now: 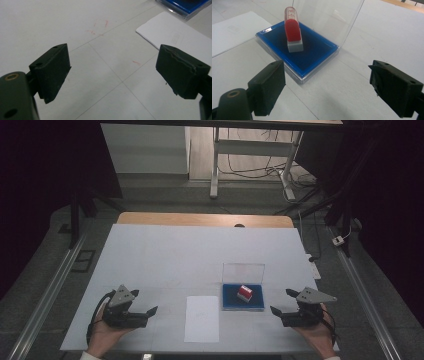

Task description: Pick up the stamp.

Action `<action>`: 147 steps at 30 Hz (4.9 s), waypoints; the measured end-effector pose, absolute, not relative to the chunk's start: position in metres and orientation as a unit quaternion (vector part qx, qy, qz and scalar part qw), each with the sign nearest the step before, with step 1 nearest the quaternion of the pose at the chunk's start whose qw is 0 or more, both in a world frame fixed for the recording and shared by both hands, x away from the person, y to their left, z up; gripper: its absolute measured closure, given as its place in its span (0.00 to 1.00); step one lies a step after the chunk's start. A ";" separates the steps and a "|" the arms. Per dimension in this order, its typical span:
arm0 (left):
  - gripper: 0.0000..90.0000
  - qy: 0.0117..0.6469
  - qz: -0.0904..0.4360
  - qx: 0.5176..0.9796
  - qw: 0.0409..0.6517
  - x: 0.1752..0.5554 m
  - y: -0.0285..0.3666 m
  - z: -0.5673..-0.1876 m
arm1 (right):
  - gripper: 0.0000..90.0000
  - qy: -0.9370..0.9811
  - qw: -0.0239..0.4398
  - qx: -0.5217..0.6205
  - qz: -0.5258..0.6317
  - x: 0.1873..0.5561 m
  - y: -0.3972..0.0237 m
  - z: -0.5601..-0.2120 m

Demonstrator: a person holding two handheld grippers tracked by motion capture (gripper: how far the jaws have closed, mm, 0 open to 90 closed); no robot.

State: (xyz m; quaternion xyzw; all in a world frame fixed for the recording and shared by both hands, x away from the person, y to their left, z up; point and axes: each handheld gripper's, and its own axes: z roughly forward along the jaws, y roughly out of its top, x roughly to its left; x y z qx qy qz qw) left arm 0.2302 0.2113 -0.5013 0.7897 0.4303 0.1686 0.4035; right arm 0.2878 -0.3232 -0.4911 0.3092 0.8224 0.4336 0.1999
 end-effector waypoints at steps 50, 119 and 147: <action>0.16 0.416 0.155 0.804 0.395 0.235 0.205 -0.502 | 0.27 0.827 0.198 0.284 0.443 0.291 -0.300 -0.440; 0.18 0.416 0.150 0.815 0.375 0.240 0.202 -0.510 | 0.65 0.907 0.094 0.255 0.323 0.351 -0.214 -0.468; 0.19 0.416 0.151 0.816 0.371 0.240 0.203 -0.511 | 0.78 0.906 0.100 0.254 0.322 0.349 -0.214 -0.465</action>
